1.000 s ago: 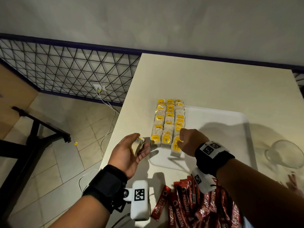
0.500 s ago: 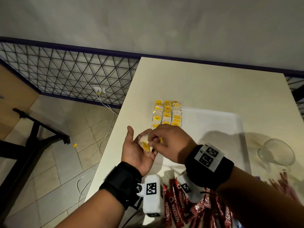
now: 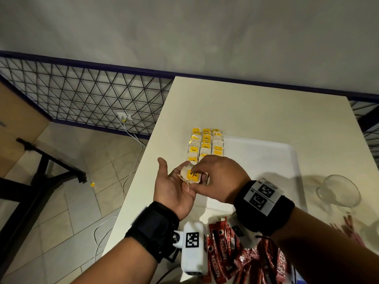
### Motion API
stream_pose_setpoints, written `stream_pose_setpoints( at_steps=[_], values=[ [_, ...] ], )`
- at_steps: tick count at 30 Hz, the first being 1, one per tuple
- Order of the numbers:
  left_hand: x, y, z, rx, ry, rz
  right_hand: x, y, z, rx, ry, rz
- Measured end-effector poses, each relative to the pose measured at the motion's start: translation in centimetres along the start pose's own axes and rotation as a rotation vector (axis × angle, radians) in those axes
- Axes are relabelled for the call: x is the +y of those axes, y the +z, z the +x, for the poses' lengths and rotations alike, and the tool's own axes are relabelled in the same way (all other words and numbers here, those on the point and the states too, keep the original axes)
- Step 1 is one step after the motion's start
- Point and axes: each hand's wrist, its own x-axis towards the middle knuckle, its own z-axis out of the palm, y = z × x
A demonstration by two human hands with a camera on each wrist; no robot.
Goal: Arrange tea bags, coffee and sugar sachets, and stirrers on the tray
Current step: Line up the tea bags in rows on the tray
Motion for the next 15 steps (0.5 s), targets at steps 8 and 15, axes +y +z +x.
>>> stream_pose_setpoints(
  at_steps=[8,15],
  values=[
    [0.1,0.1,0.2,0.097,-0.002,0.061,0.9,-0.4,0.1,0.032,0.014,0.136],
    [0.6,-0.5,0.2,0.333,0.094,0.485,1.4,-0.5,0.7,0.258,0.186,0.187]
  ],
)
